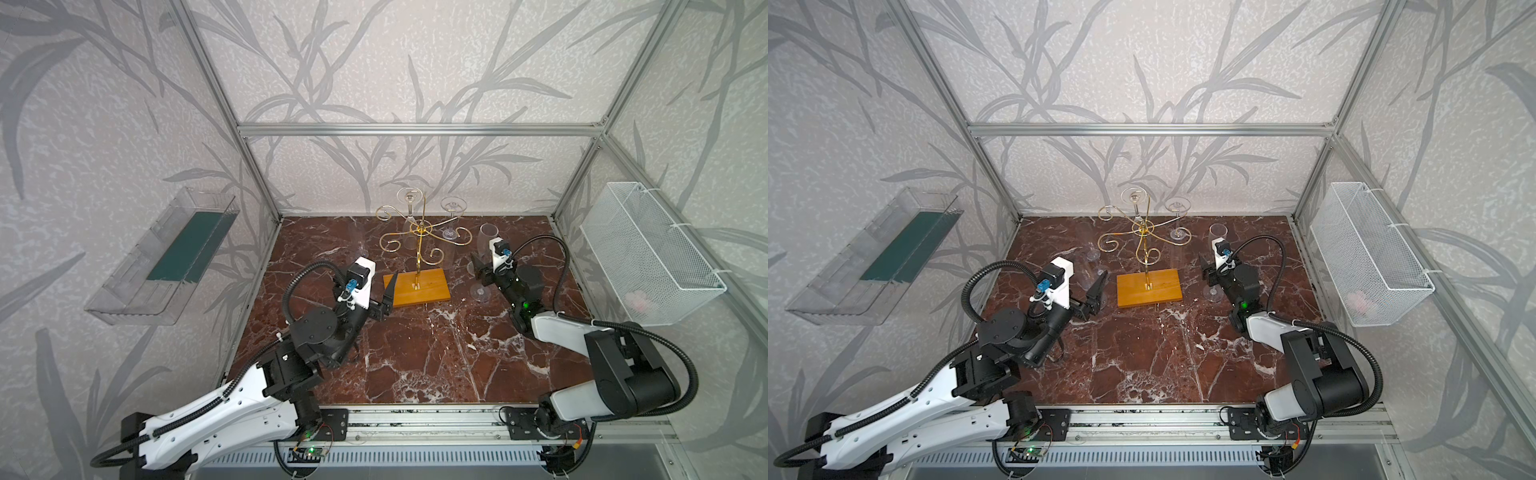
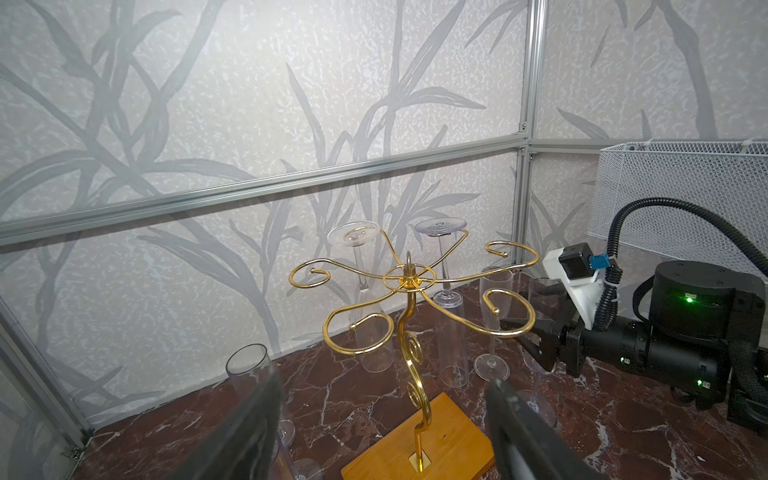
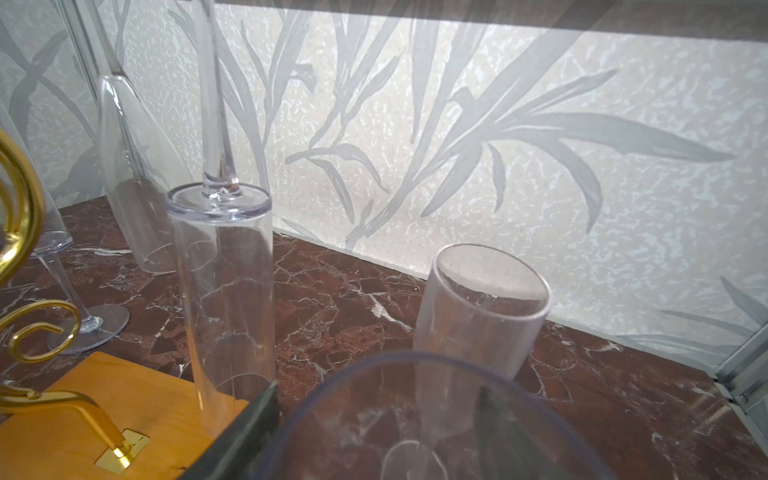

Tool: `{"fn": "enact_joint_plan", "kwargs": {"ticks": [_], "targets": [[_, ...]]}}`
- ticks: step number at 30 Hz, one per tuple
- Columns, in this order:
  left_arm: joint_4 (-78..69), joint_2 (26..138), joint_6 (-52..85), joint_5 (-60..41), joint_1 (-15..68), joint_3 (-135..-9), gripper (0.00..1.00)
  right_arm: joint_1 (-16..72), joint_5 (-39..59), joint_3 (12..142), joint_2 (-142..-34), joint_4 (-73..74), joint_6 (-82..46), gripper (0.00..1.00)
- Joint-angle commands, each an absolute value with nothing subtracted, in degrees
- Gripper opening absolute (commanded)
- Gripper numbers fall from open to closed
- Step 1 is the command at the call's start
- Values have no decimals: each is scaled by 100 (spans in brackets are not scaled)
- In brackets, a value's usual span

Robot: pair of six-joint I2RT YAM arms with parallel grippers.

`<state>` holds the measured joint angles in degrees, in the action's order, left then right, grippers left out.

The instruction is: Take the wine glass off the wine glass rack

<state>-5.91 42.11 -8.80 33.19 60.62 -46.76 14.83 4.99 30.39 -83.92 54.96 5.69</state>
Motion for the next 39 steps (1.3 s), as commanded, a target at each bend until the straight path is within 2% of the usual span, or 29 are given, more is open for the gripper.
{"fn": "enact_joint_plan", "kwargs": {"ticks": [1,11,22,28,32,39], "targets": [[-564,4100,-835,3291,6034,-4653,79,1450,449,2970,-8200,5605,539,81],[-357,3715,-879,3187,6024,-4664,80,1450,176,2938,-7081,4679,638,99],[-148,3287,-879,3137,6012,-4566,83,1424,-241,2723,-4884,2760,139,100],[60,3226,-1103,3186,6016,-4668,84,1424,-103,2820,-3915,1760,-356,100],[273,3365,-1269,3402,5966,-5058,89,1424,-60,3100,-3471,733,-640,100],[973,4042,-1591,2678,5233,-6240,90,1424,257,3636,-3136,-387,-1240,100]]}}
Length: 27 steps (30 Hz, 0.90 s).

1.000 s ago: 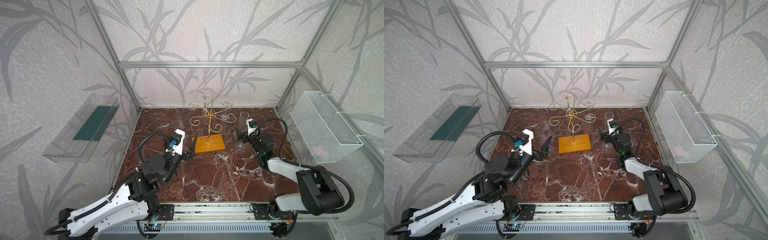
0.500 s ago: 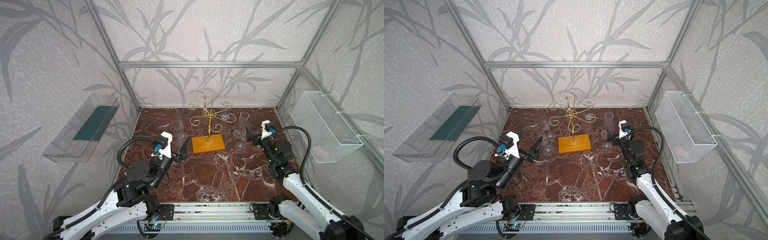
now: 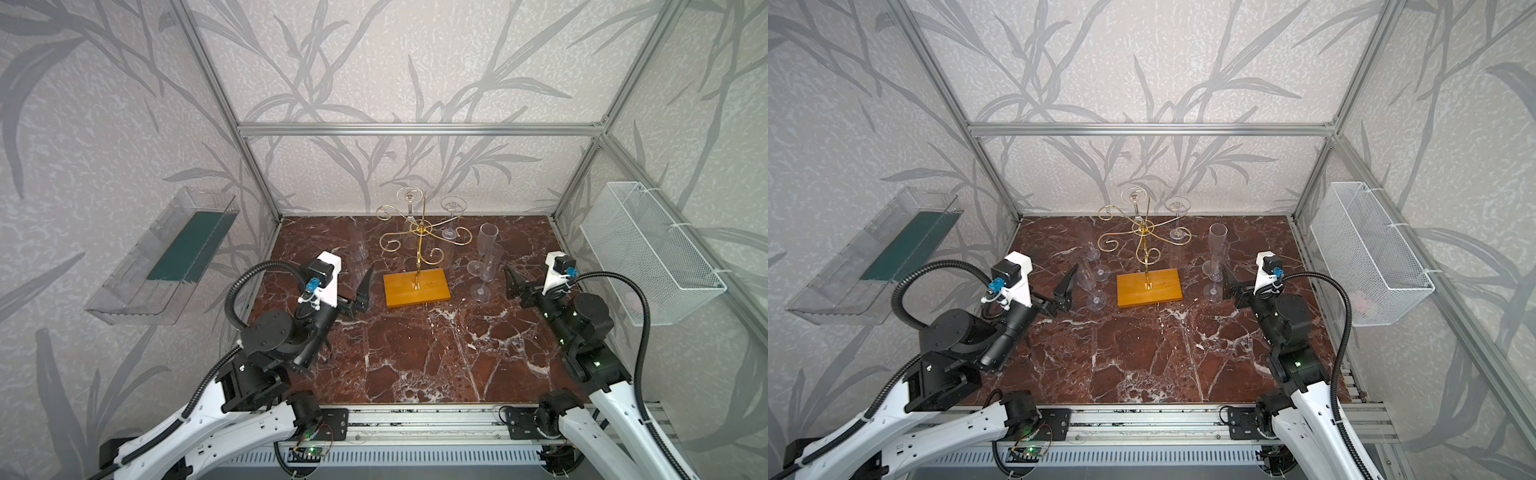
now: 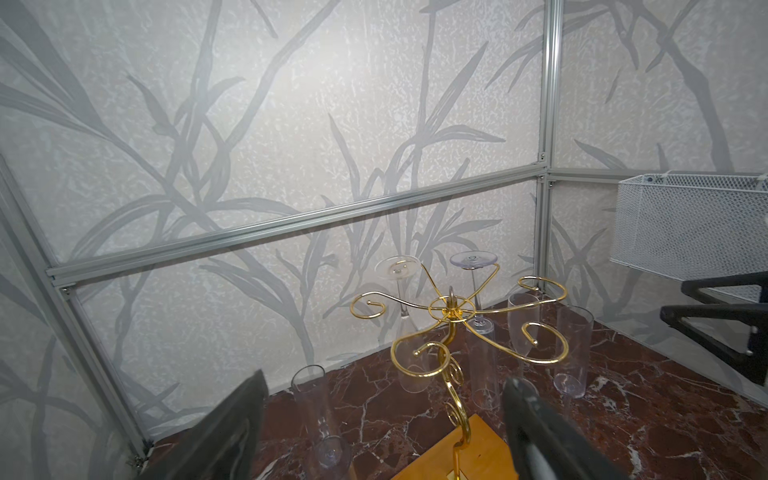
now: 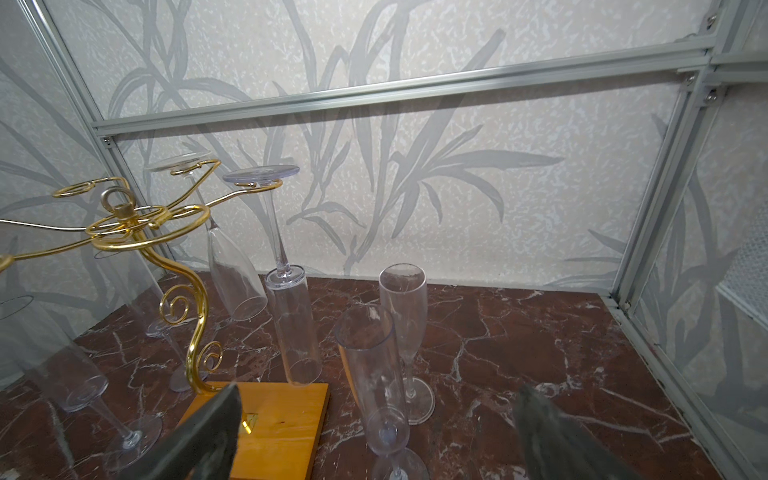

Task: Take the wine glass off the wine glass rack
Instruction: 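Raise the right gripper to a hanging glass's foot on the rack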

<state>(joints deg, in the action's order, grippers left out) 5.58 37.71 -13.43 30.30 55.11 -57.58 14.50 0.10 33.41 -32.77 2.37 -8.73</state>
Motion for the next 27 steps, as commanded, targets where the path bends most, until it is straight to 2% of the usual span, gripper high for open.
{"fn": "enact_joint_plan", "kwargs": {"ticks": [1,5,9,13,17,27], "targets": [[1192,4242,-1567,2455,4996,-6478,90,1424,332,3719,-3113,-448,-1305,100],[1737,4986,-1360,1699,4167,-7245,90,1424,658,4128,-3157,-821,-1499,100],[1842,5533,-1111,1236,3794,-7649,90,1424,1130,4810,-3489,-1473,-1688,98],[2100,5912,-664,1048,3659,-7869,89,1424,1862,5822,-4284,-2158,-1871,94],[1790,5749,-176,844,3657,-7388,89,1424,2335,6958,-5394,-2642,-2029,88],[1727,5078,583,756,3648,-6618,89,1144,3357,8942,-8096,-2216,-2755,74]]}}
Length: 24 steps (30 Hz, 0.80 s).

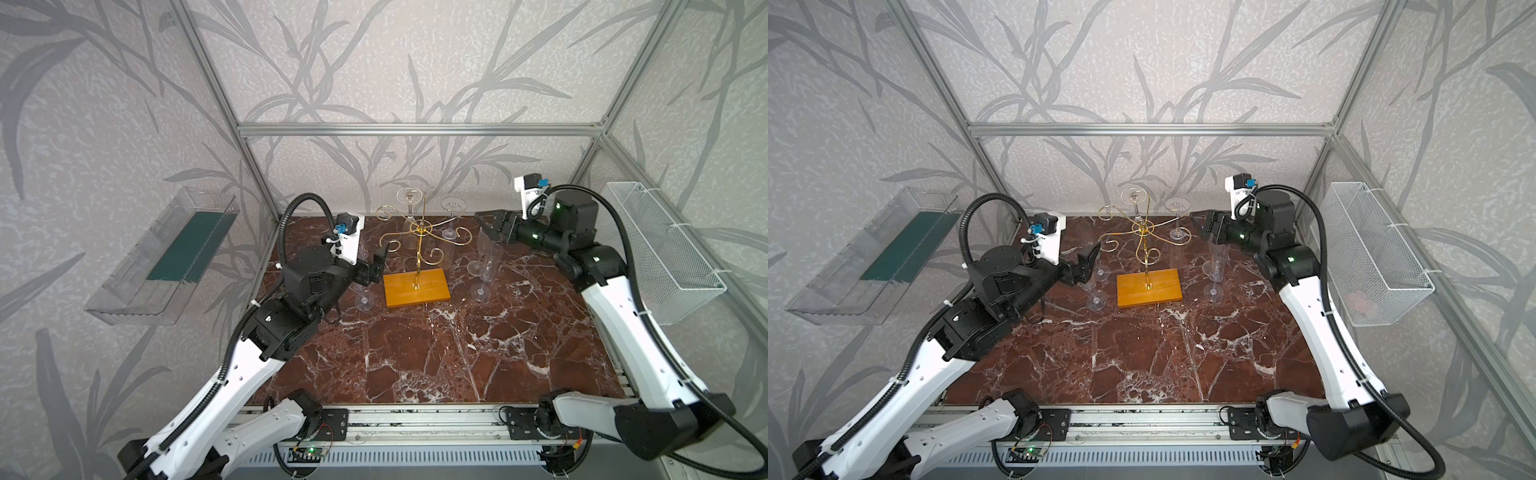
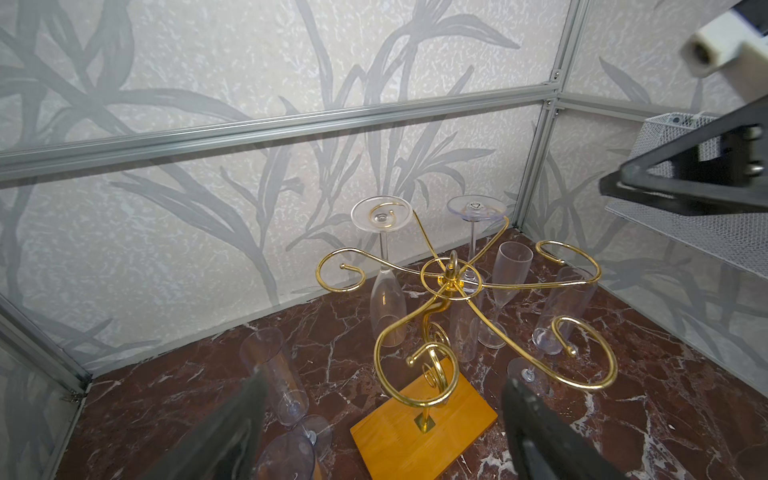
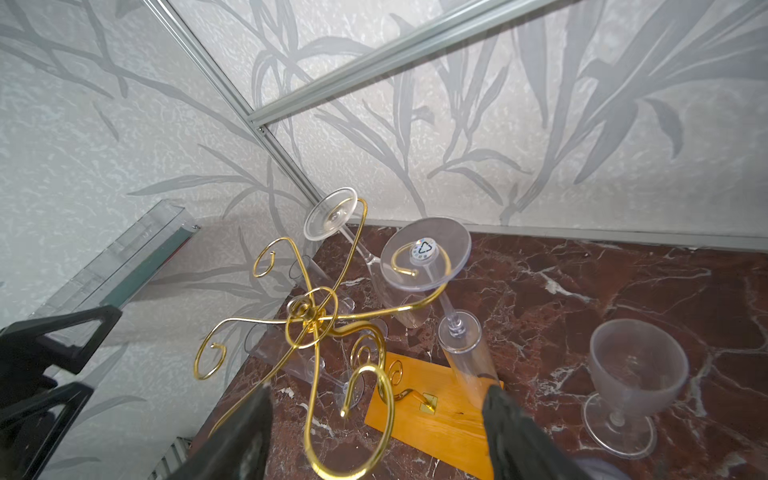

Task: Take the wine glass off the wine glass rack
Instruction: 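Raise the right gripper to a hanging glass's foot on the rack, then close the right gripper on the hanging glass's foot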

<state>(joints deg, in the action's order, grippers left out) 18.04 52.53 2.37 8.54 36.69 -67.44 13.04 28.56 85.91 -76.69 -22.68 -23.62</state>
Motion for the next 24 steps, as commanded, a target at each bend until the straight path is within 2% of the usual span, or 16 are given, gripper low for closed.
{"fn": "enact_joint_plan", "kwargs": {"ticks": [1,5,11,16,24], "targets": [[1731,5018,634,730,3653,-6561,89,1072,3458,9117,-8374,-2182,-2839,72],[1663,4751,768,718,3648,-6287,89,792,4058,9632,-9274,-1822,-3317,64],[1498,4399,928,799,3649,-5903,89,646,5079,10226,-10354,-1048,-4379,58],[1617,4260,1137,764,3651,-5838,88,661,5582,10331,-10775,-200,-5178,53],[1616,4099,1382,712,3650,-5670,87,750,5942,10500,-11039,-70,-5353,47]]}}
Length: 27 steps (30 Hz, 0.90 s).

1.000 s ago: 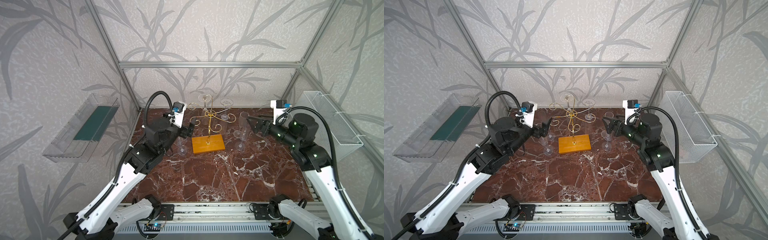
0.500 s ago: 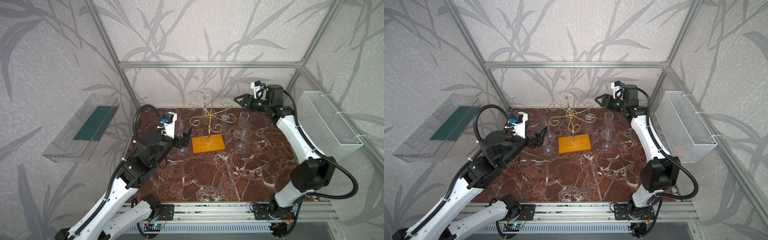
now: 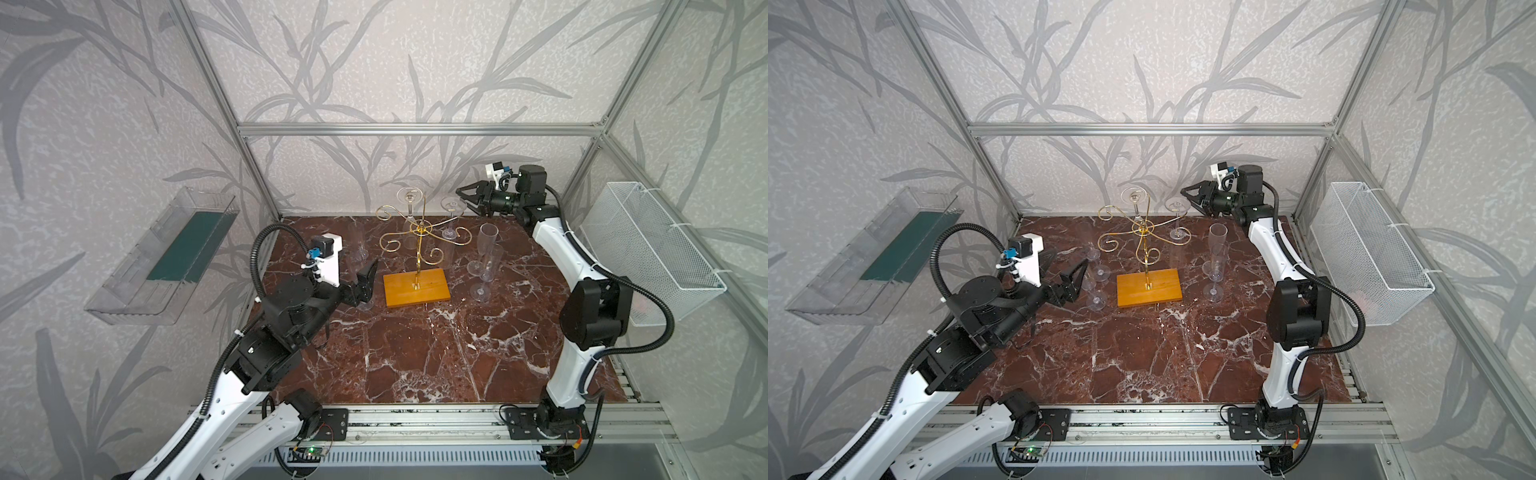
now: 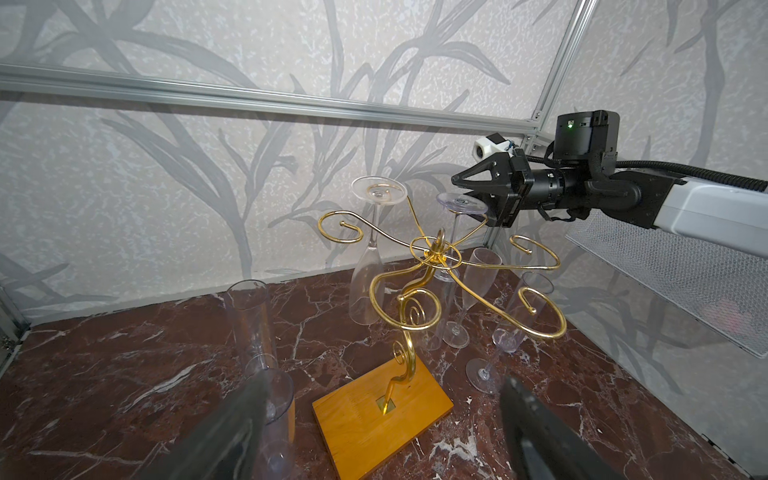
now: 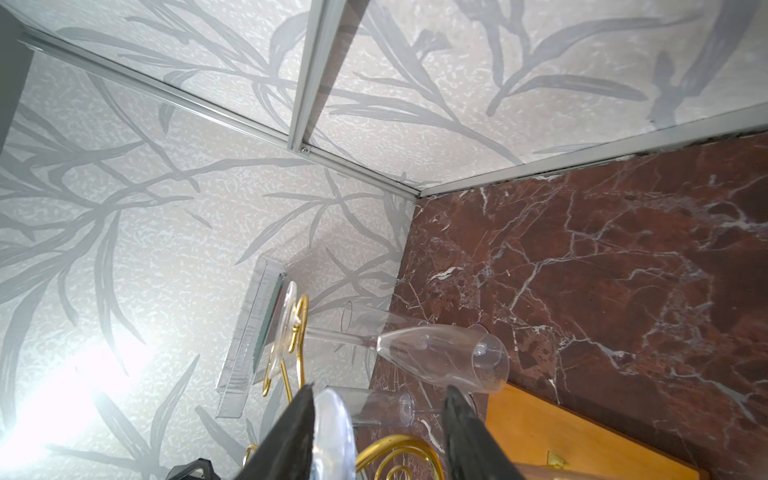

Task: Take the wine glass off the wine glass rack
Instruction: 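Close the right gripper on the hanging glass's foot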

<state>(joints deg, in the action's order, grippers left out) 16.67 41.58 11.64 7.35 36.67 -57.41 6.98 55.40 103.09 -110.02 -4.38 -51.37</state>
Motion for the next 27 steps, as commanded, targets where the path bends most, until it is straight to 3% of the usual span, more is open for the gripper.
{"fn": "enact_joint_plan", "kwargs": {"ticks": [1,15,27], "targets": [[1633,4086,1413,712,3652,-5652,87,779,5987,10509,-11039,-78,-5346,47],[1758,3867,1644,802,3657,-5520,86,861,6231,10510,-11062,-504,-5037,40],[1924,3739,1690,974,3655,-5549,85,861,6280,10485,-11032,-536,-5029,26]]}}
